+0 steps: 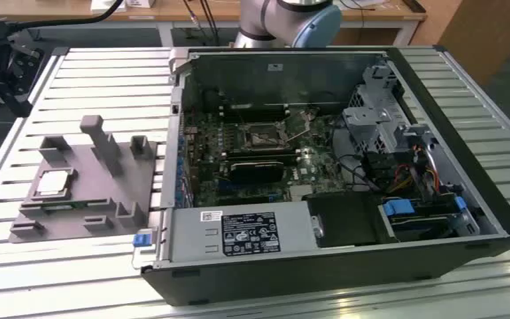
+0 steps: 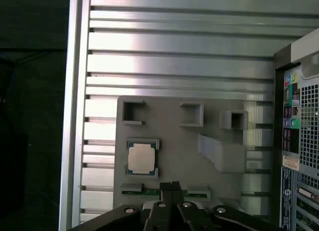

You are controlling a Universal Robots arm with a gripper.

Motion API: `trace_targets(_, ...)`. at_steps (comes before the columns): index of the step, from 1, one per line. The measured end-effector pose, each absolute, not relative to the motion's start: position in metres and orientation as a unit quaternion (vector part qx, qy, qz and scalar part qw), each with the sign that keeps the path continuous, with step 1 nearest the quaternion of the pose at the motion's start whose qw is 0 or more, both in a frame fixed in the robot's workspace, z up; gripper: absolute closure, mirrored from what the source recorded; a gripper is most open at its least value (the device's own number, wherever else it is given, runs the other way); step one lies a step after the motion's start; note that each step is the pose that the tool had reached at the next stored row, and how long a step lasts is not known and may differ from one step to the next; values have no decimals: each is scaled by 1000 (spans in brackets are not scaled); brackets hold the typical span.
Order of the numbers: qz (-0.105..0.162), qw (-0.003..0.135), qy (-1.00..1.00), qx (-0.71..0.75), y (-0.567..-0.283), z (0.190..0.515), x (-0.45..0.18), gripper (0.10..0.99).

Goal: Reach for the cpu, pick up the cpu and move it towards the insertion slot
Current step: 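Reach for the cpu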

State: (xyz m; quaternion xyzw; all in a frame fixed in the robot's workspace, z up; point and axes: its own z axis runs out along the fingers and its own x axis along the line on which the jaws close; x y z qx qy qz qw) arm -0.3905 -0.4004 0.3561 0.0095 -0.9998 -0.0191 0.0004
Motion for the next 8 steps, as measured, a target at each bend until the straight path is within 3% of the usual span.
trace_targets(8, -19, 0, -1000, 10, -400, 356, -392, 980)
